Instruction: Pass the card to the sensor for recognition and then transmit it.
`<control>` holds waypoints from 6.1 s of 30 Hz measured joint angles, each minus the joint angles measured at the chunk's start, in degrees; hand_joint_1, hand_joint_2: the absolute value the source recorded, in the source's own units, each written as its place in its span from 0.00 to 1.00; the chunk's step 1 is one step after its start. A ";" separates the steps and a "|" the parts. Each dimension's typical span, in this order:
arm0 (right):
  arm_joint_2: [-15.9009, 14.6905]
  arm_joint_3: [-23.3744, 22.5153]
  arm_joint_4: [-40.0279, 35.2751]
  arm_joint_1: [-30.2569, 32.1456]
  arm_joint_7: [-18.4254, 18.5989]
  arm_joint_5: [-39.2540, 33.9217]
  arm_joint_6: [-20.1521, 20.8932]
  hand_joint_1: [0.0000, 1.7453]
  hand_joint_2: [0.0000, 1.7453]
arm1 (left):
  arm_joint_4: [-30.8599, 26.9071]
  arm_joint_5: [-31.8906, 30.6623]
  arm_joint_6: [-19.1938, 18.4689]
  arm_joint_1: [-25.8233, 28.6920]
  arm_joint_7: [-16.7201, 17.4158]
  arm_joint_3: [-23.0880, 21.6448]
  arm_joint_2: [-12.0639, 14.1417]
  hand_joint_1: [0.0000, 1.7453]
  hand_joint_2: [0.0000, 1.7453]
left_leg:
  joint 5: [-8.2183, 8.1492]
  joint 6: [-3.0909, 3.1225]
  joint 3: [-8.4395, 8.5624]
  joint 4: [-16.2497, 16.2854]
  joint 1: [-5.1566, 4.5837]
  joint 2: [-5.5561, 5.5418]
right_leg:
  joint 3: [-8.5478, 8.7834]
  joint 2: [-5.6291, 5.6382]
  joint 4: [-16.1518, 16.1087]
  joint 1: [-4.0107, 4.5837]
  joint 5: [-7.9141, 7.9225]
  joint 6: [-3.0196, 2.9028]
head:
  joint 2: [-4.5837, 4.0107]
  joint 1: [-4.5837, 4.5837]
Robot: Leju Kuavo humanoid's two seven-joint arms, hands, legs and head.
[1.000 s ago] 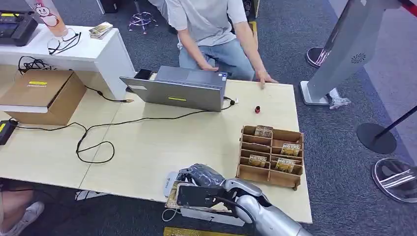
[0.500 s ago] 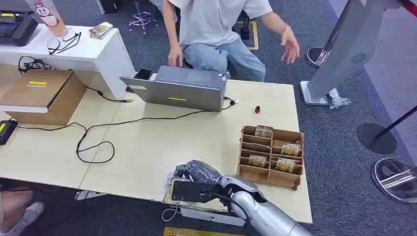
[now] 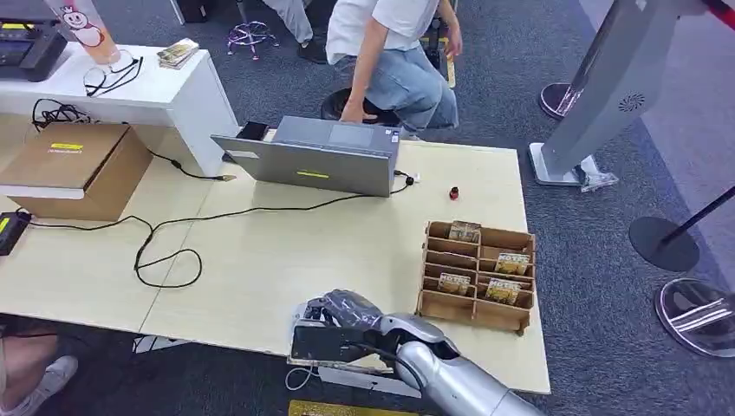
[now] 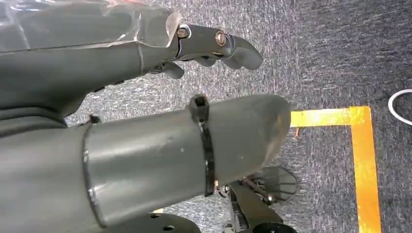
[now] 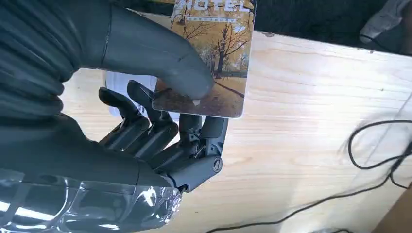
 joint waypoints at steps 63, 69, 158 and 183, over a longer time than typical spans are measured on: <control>3.93 -2.12 15.24 -5.57 0.99 -6.10 -1.05 1.00 1.00 | 0.00 -0.07 -0.35 -0.54 2.27 -0.02 0.00 0.00 0.00 | 0.01 0.00 0.01 0.00 0.00 0.01 | 0.00 0.01 0.00 0.00 0.00 -0.01 | 0.00 0.00; 4.46 -2.01 16.35 -5.76 1.33 -2.96 -2.90 1.00 1.00 | 0.00 0.17 -0.33 -0.54 2.38 -0.02 0.02 0.00 0.00 | 0.01 0.00 0.01 0.00 0.00 0.01 | 0.00 0.02 0.00 0.00 0.00 -0.01 | 0.00 -0.02; 4.11 -5.02 7.99 -5.20 2.82 -4.19 -0.11 1.00 1.00 | 0.00 0.20 -1.14 -0.58 2.23 -0.52 0.17 0.00 0.00 | 0.03 -0.03 0.04 0.00 0.00 0.03 | 0.00 0.05 0.01 0.00 0.01 -0.01 | 0.00 0.00; -1.05 -12.32 -10.15 -2.49 -3.82 -10.32 -3.18 1.00 1.00 | 0.00 1.27 -0.39 -0.14 0.81 -0.52 0.26 0.00 0.00 | 0.03 -0.03 0.03 0.01 0.00 0.02 | -0.01 0.05 0.01 0.00 0.01 -0.01 | 0.00 -0.02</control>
